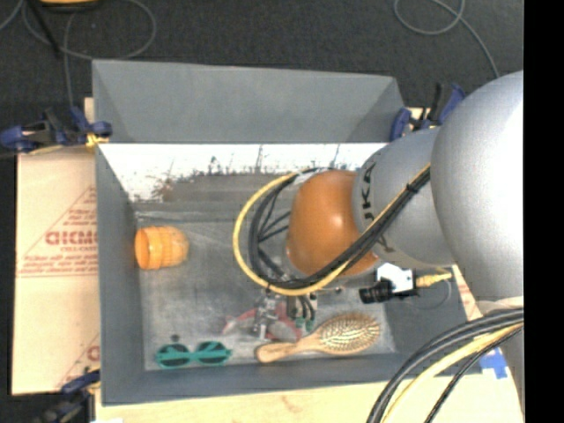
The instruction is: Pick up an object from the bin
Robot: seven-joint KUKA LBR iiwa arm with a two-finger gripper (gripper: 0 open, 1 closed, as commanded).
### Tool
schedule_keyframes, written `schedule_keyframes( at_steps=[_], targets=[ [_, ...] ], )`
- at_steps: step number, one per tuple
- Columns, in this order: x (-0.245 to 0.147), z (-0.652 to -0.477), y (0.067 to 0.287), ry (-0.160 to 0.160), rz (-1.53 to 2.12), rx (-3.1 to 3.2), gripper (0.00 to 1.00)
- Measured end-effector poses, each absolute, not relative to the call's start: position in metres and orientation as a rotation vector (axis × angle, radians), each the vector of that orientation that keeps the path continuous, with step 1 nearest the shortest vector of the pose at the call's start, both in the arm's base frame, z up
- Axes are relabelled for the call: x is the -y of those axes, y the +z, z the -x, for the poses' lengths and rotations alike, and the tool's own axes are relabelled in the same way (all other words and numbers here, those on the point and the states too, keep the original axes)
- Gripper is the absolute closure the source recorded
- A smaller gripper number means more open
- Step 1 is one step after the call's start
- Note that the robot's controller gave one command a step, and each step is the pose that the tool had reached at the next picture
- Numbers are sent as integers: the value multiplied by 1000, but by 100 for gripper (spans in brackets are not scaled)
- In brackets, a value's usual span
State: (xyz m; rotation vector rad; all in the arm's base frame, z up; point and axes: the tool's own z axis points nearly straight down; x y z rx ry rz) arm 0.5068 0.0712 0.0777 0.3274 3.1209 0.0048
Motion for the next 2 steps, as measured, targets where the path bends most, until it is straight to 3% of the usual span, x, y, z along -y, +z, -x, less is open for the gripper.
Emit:
schedule_keyframes(
  at_steps=[1, 2],
  targets=[
    [-67, -504, 106, -1, -289, -3122, 100],
    [-87, -493, 153, -1, -249, -3138, 100]
  ],
)
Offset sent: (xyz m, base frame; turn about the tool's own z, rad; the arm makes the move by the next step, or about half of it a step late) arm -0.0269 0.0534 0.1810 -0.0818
